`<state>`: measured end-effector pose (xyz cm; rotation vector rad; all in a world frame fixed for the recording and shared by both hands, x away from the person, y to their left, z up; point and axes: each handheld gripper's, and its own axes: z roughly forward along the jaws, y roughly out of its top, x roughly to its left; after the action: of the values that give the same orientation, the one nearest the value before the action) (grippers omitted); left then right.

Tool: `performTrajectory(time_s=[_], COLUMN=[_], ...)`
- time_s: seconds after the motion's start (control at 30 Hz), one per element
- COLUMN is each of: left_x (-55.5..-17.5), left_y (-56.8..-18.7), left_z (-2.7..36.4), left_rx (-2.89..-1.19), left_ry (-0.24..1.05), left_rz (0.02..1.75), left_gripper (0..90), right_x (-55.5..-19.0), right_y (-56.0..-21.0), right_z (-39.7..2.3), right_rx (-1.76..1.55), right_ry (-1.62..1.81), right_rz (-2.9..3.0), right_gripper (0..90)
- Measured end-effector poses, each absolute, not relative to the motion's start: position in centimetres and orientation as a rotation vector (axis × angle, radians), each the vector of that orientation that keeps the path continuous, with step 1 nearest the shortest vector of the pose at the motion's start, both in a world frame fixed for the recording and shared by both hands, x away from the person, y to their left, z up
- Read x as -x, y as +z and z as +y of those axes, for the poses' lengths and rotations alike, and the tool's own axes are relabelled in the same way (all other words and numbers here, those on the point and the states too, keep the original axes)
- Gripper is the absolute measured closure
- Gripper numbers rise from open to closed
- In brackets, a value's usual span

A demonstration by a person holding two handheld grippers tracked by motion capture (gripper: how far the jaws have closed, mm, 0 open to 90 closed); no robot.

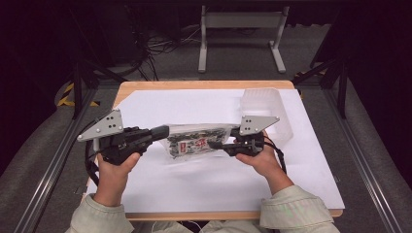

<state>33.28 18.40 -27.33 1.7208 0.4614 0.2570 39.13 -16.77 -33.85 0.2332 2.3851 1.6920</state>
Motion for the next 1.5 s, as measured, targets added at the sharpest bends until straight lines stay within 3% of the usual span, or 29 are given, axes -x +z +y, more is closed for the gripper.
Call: performTrajectory(time_s=[0.57,0.7,0.87,0.93,1.1,1.5], left_x=[-33.7,-33.7,-33.8,-33.8,-34.2,-35.1], left_y=[-27.5,-27.4,-27.4,-27.4,-27.8,-30.0], left_z=[19.1,19.5,19.8,19.9,20.2,20.9], left_rx=[-1.691,-1.668,-1.656,-1.653,-1.662,-1.706], left_ry=[0.257,0.256,0.296,0.300,0.329,0.368], left_rz=[0.513,0.516,0.550,0.561,0.590,0.623], left_gripper=[87.4,75.9,46.9,39.8,33.3,28.9], right_x=[-38.6,-38.1,-37.9,-37.9,-37.8,-38.0], right_y=[-33.4,-32.8,-32.3,-32.2,-31.5,-29.4], right_z=[-16.5,-16.4,-16.6,-16.7,-17.4,-20.6], right_rx=[-0.181,-0.174,-0.194,-0.201,-0.241,-0.397], right_ry=[1.720,1.720,1.725,1.724,1.722,1.673], right_rz=[2.525,2.539,2.530,2.525,2.506,2.348], right_gripper=[75.2,75.7,75.8,75.8,75.8,75.7])
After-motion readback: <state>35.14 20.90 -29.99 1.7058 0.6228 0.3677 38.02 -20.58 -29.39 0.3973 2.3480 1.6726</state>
